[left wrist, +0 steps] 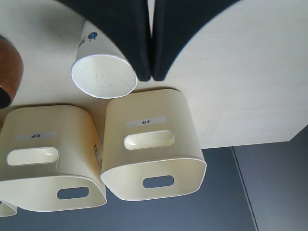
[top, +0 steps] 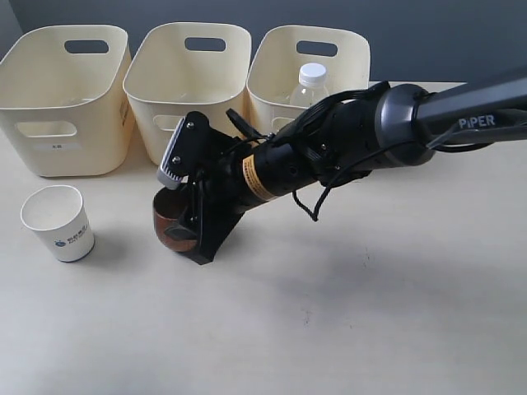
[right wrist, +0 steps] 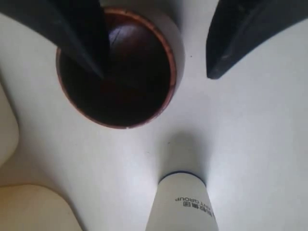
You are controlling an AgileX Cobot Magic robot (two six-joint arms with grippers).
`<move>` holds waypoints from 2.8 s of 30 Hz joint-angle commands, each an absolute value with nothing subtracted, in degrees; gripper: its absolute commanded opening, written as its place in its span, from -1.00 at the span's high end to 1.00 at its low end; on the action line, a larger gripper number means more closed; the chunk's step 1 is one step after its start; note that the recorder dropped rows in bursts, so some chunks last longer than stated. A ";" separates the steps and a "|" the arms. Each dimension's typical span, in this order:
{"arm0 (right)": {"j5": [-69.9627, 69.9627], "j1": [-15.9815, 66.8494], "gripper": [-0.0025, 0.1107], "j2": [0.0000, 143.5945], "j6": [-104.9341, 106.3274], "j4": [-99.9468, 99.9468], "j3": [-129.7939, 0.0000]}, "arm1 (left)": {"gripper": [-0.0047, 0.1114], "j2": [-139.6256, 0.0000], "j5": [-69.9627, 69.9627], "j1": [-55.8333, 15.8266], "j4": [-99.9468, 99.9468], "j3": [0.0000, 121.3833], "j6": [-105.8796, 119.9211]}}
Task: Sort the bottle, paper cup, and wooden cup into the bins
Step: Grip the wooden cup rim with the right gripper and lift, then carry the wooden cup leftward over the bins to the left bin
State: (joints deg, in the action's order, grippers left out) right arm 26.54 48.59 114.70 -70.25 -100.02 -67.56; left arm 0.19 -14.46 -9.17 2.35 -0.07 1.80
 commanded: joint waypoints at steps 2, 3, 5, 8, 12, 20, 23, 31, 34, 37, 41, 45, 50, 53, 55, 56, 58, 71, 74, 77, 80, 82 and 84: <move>26.28 48.65 -0.05 116.57 -70.38 -99.95 -67.90 | 0.92 0.00 -13.67 -9.22 2.24 0.00 1.63; 26.16 48.65 -0.05 117.25 -70.38 -99.95 -67.90 | 0.92 0.00 -13.67 -9.22 2.24 0.00 1.63; 25.08 48.65 -0.04 117.91 -70.50 -99.95 -67.90 | 0.92 0.00 -13.67 -9.22 2.24 0.00 1.63; 24.09 48.65 0.08 118.15 -70.50 -99.95 -67.90 | 0.92 0.00 -13.67 -9.22 2.24 0.00 1.63; 24.02 48.65 0.92 117.54 -70.21 -99.95 -67.90 | 0.92 0.00 -13.67 -9.22 2.24 0.00 1.63; 24.55 48.65 0.95 115.13 -70.15 -99.95 -67.90 | 0.92 0.00 -13.67 -9.22 2.24 0.00 1.63; 24.54 48.65 0.95 110.74 -69.11 -99.95 -67.90 | 0.92 0.00 -13.67 -9.22 2.24 0.00 1.63; 22.64 48.65 0.95 98.49 -64.86 -99.95 -67.90 | 0.92 0.00 -13.67 -9.22 2.24 0.00 1.63; 22.75 48.65 0.95 96.21 -62.94 -99.95 -67.90 | 0.92 0.00 -13.67 -9.22 2.24 0.00 1.63; 21.62 48.65 0.95 95.21 -61.59 -99.95 -67.90 | 0.92 0.00 -13.67 -9.22 2.24 0.00 1.63; 19.84 48.65 0.95 95.01 -61.57 -99.95 -67.90 | 0.92 0.00 -13.67 -9.22 2.24 0.00 1.63; 21.56 48.65 0.95 95.01 -61.57 -99.95 -67.90 | 0.92 0.00 -13.67 -9.22 2.48 0.00 1.63; 21.46 48.65 0.95 95.01 -61.57 -99.95 -67.90 | 0.92 0.00 -13.67 -9.22 2.48 0.00 1.63; 21.34 48.65 0.95 95.01 -61.57 -99.95 -67.90 | 0.92 0.00 -13.67 -9.22 2.48 0.00 1.63; 21.34 48.65 0.95 95.01 -61.57 -99.95 -67.90 | 0.92 0.00 -13.67 -9.22 2.48 0.00 1.63; 21.34 48.65 0.95 95.12 -61.57 -99.95 -67.90 | 0.92 0.00 -13.67 -9.22 2.48 0.00 1.63; 21.34 48.65 0.95 95.12 -61.57 -99.95 -67.90 | 0.92 0.00 -13.67 -9.22 2.48 0.00 1.63; 21.32 48.65 0.95 95.90 -61.57 -99.95 -67.90 | 0.92 0.00 -13.67 -9.22 2.48 0.00 1.63; 21.32 48.65 0.95 96.98 -61.29 -99.95 -68.40 | 0.92 0.00 -13.67 -9.22 2.48 0.00 1.63; 21.32 48.65 0.95 97.89 -61.39 -99.15 -69.81 | 0.92 0.00 -13.67 -9.22 2.48 0.00 1.63; 21.66 48.65 0.95 98.04 -61.40 -96.39 -71.34 | 0.92 0.00 -13.67 -9.22 2.48 0.00 1.63; 22.62 48.65 0.95 98.22 -61.40 -94.51 -72.41 | 0.92 0.00 -13.67 -9.22 2.48 0.00 1.63; 23.27 48.65 0.95 98.33 -61.29 -91.62 -72.77 | 0.92 0.00 -13.67 -9.22 2.48 0.00 1.63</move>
